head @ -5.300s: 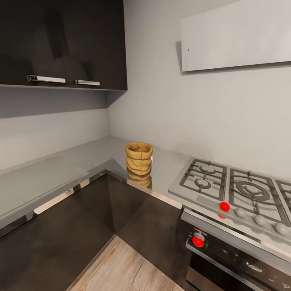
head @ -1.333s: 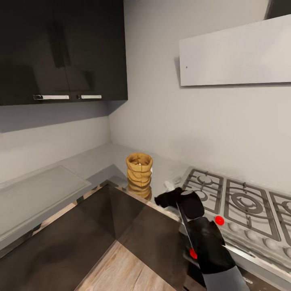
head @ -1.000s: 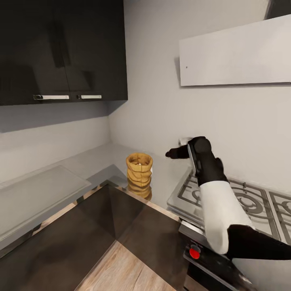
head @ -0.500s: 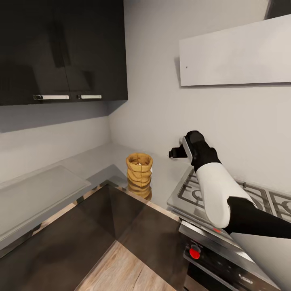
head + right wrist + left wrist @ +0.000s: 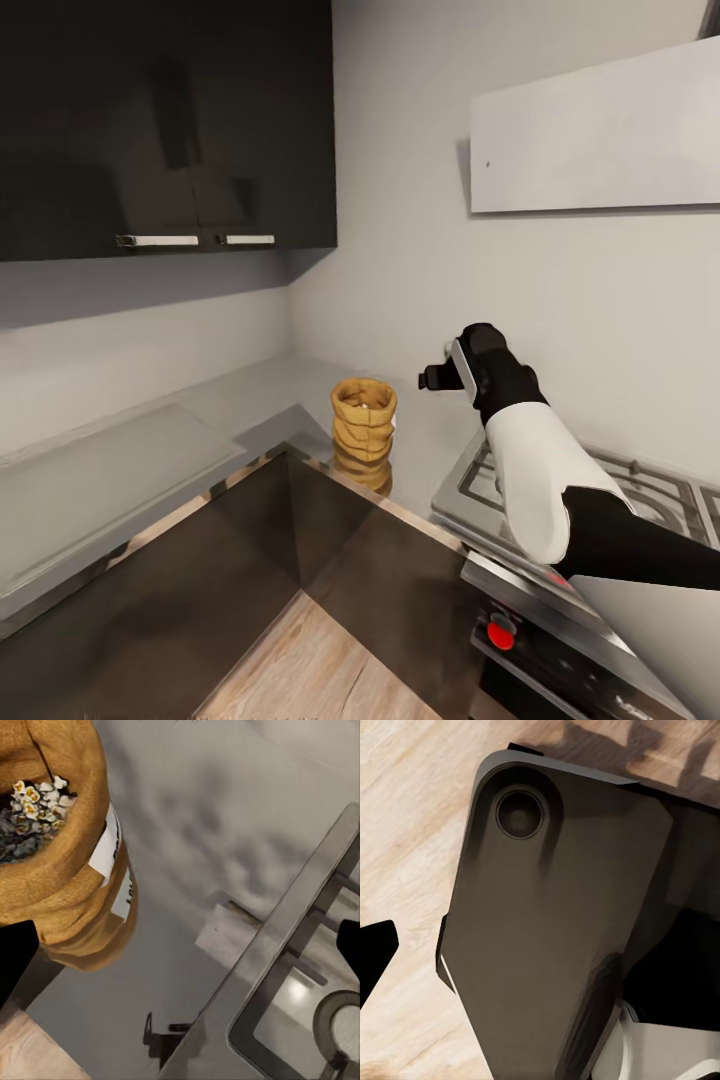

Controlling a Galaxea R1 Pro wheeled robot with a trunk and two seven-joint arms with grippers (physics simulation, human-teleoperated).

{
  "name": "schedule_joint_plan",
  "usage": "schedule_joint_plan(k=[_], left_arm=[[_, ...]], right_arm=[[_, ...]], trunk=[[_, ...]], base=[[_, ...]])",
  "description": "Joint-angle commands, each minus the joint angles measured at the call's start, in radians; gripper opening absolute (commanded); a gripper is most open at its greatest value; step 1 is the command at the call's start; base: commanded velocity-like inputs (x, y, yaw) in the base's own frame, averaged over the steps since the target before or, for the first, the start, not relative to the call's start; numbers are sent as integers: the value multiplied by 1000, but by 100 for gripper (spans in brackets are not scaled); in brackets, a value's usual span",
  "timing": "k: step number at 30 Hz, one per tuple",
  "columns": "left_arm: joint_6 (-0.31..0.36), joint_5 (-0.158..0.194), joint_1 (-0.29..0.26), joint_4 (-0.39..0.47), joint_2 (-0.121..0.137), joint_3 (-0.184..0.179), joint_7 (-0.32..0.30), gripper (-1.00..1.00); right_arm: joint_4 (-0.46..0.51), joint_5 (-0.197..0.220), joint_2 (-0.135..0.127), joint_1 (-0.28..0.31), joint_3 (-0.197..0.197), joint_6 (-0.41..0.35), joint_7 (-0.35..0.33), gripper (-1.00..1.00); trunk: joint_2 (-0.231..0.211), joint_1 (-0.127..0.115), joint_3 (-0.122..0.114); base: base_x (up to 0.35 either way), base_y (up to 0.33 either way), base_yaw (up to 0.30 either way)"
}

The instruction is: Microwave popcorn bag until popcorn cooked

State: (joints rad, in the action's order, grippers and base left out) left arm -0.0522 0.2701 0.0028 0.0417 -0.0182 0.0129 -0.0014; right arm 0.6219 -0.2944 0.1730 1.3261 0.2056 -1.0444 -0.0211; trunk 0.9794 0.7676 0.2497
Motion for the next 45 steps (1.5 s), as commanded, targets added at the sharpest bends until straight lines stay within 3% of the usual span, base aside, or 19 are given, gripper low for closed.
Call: schedule_joint_plan(k=[1,13,26,45], left_arm=[[-2,4,0,1,0,1,0,100],[-2,1,0,1,0,-2,0,100],[-2,2,0,1,0,1,0,100],[-2,4,0,1,0,1,0,100]], right_arm=[[1,-5,1,1,5,-3,-2,100],[2,-5,1,1,6,-3,-1,100],[2,-7,1,1,11,-3,-1,100],[-17,-2,1,-13,11,-3,0,100]], trunk=[[1,0,1],[1,0,1],[1,0,1],[1,0,1]], base=[[0,0,277],[0,0,246],[9,0,7],[225,0,0]])
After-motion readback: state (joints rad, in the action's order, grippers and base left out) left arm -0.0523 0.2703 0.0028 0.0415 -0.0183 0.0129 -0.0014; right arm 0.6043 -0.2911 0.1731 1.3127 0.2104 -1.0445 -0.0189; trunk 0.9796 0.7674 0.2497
